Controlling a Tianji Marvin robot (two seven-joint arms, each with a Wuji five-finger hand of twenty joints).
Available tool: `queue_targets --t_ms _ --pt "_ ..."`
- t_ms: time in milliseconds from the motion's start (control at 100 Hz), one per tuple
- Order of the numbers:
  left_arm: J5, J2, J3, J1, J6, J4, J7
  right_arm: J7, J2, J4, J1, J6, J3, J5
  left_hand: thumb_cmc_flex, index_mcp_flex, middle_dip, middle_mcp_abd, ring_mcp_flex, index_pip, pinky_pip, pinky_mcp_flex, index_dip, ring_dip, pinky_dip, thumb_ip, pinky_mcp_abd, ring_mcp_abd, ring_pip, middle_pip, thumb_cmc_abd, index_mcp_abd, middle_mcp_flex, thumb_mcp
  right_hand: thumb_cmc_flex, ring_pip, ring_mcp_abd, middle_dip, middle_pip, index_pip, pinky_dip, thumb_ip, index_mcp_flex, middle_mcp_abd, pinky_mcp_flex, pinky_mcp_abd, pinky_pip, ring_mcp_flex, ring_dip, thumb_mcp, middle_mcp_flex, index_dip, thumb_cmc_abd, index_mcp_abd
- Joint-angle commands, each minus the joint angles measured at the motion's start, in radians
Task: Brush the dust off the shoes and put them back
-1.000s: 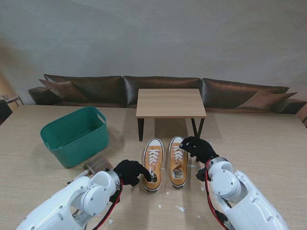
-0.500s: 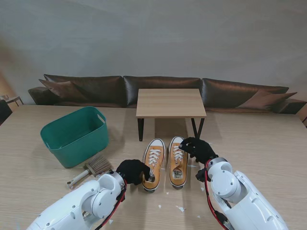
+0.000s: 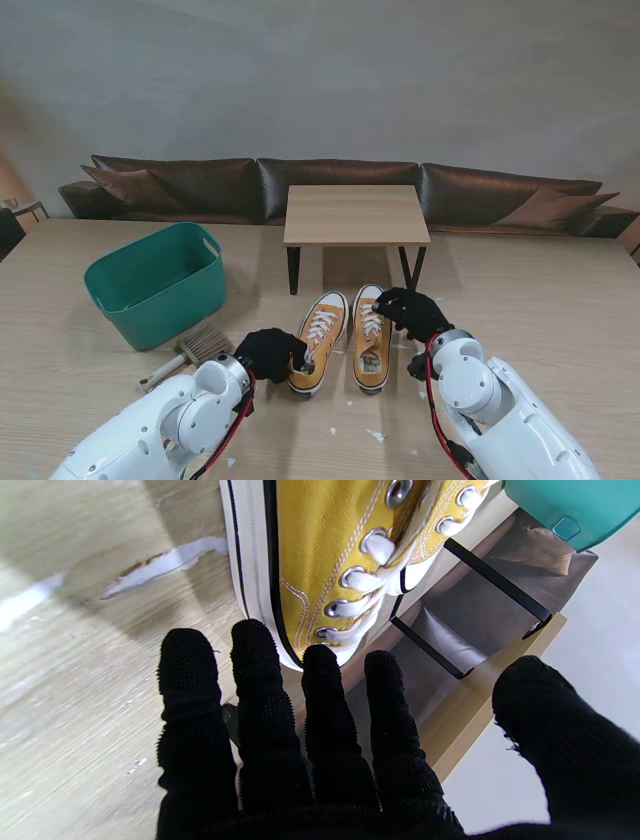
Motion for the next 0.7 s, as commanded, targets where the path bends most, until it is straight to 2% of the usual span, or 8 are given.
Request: queue_targets --t_ms 0,260,500,600,690 --pt "-0.02 -0.002 -0.013 -0.005 -0.011 -0.012 -0.013 0.017 -0.004 -0.001 -0.005 -0.003 -0.004 0.001 -0.041 0.002 0.005 0.01 0.048 0.164 -0.009 0.027 0.031 0.028 0.003 -0.073 0.031 0.018 -0.013 0.015 -0.049 0.206 0.037 -0.008 0.004 0.013 0.004 -0.004 0.011 0.007 0.018 0.027 -0.026 0.018 -0.26 0.027 0.016 0.014 0.009 -0.019 0.026 -0.015 0.017 0.001" --pt "-0.098 -0.008 -0.075 0.004 -0.058 -0.045 -0.031 0.014 -0.004 -0.014 -0.016 -0.012 -0.001 0.005 -0.022 -0.017 0.04 0.021 0.04 0.185 -0.011 0.005 0.052 0.058 0.021 -0.066 0.054 0.035 -0.003 0.034 -0.027 0.238 0.031 0.011 0.006 0.013 0.004 -0.004 0.01 0.007 0.018 0.028 -0.025 0.02 -0.26 0.026 0.016 0.013 0.009 -0.017 0.021 -0.015 0.015 0.001" --pt "-0.194 0.001 -0.138 -0.001 -0.095 -0.093 -0.131 -0.032 -0.01 -0.073 -0.048 -0.023 0.013 -0.007 -0.001 -0.026 0.066 0.036 0.021 0.184 -0.013 -0.026 0.057 0.082 0.037 -0.056 0.056 0.05 0.007 0.039 -0.011 0.262 0.019 -0.006 0.009 0.005 -0.006 -0.008 -0.006 0.001 0.016 0.028 -0.042 0.026 -0.268 0.016 0.012 -0.013 0.005 -0.005 -0.062 -0.017 0.005 0.005" --pt "-0.243 0.007 -0.154 -0.019 -0.113 -0.104 -0.187 -0.043 -0.009 -0.089 -0.049 -0.027 0.009 -0.028 0.008 -0.036 0.084 0.042 0.011 0.187 -0.021 -0.045 0.063 0.097 0.045 -0.048 0.053 0.056 0.013 0.042 0.001 0.274 0.012 -0.012 0.009 -0.014 -0.013 -0.011 -0.006 -0.009 0.012 0.026 -0.091 0.013 -0.306 -0.002 -0.008 -0.076 -0.004 0.018 -0.153 -0.016 -0.032 -0.021" --pt "-0.289 0.011 -0.163 -0.039 -0.127 -0.108 -0.226 -0.036 -0.003 -0.102 -0.042 -0.036 0.001 -0.06 0.01 -0.04 0.094 0.043 0.009 0.189 -0.024 -0.049 0.066 0.101 0.05 -0.046 0.049 0.056 0.014 0.044 0.005 0.275 0.007 -0.014 0.017 -0.036 -0.03 -0.022 -0.007 -0.027 0.011 0.021 -0.16 -0.01 -0.348 -0.029 -0.039 -0.144 -0.017 0.045 -0.229 -0.016 -0.101 -0.033"
